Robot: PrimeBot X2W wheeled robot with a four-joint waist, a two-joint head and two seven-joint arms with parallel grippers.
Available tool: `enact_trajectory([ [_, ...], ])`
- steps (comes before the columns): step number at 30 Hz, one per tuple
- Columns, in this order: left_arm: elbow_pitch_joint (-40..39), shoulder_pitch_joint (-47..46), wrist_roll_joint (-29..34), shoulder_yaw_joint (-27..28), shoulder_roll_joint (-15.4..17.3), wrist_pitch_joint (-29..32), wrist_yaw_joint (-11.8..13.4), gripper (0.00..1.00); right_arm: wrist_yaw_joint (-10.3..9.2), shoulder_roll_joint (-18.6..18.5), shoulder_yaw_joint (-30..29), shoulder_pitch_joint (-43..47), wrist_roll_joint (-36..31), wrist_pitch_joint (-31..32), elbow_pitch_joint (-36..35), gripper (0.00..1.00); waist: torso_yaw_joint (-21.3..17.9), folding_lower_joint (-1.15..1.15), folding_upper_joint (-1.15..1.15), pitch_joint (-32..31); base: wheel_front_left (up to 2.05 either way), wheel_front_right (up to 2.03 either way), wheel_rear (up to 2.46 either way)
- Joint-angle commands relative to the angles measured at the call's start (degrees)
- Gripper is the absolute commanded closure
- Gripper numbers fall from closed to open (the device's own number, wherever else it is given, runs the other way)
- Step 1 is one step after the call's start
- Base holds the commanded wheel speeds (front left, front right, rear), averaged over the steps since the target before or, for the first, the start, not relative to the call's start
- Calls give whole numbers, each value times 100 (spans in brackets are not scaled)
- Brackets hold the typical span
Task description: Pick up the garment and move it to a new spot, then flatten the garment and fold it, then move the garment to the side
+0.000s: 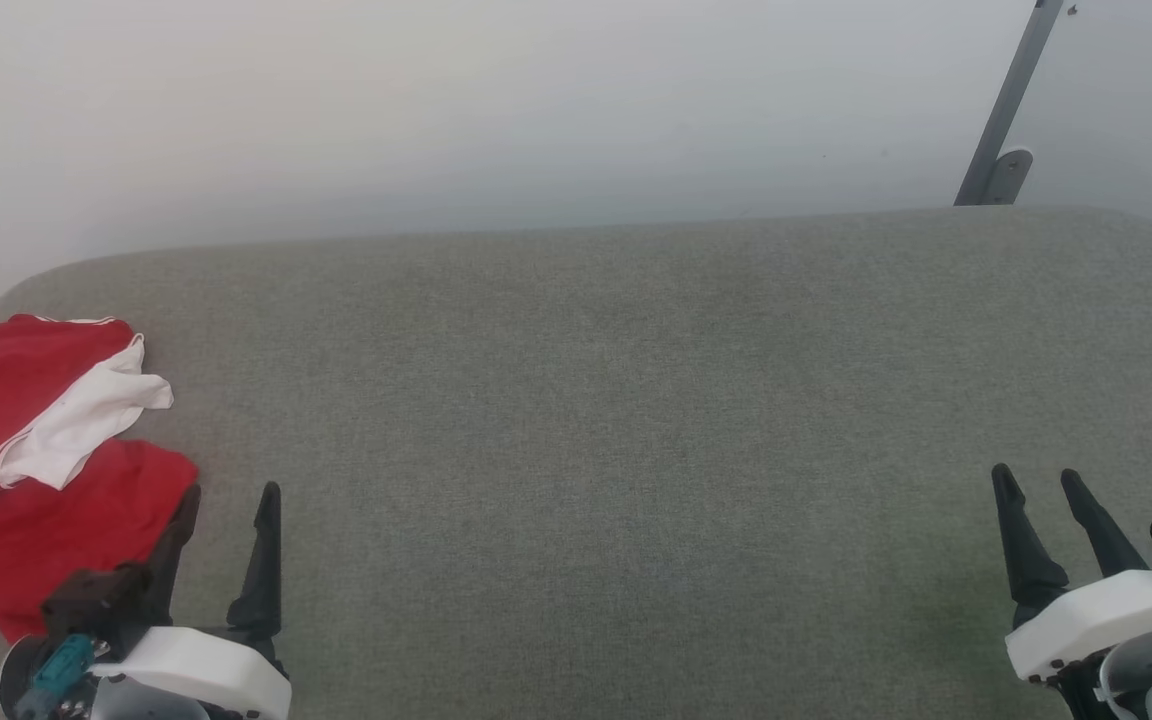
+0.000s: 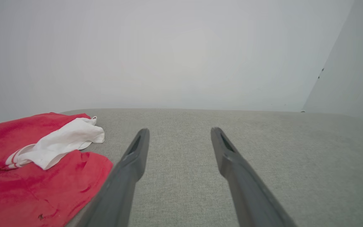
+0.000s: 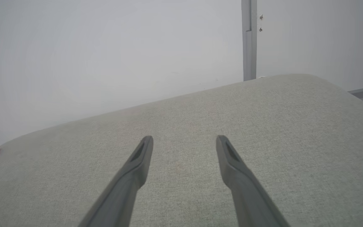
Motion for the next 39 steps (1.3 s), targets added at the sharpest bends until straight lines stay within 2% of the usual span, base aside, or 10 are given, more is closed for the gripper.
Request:
enact_trajectory([
  [1,-43,58,150,19,31,-44,-26,0,0,-44,27,-56,-109,-57,-9,0,-4,0,0,-1,0,0,0],
  [23,-100,115,970,15,63,-269,-34,0,0,-115,11,-21,-822,-263,-84,0,-18,0,0,-14,0,0,0],
  [39,-91,120,842,3,65,-263,-34,0,-1,-41,-55,10,-868,-221,-133,0,-9,0,0,-32,0,0,0],
])
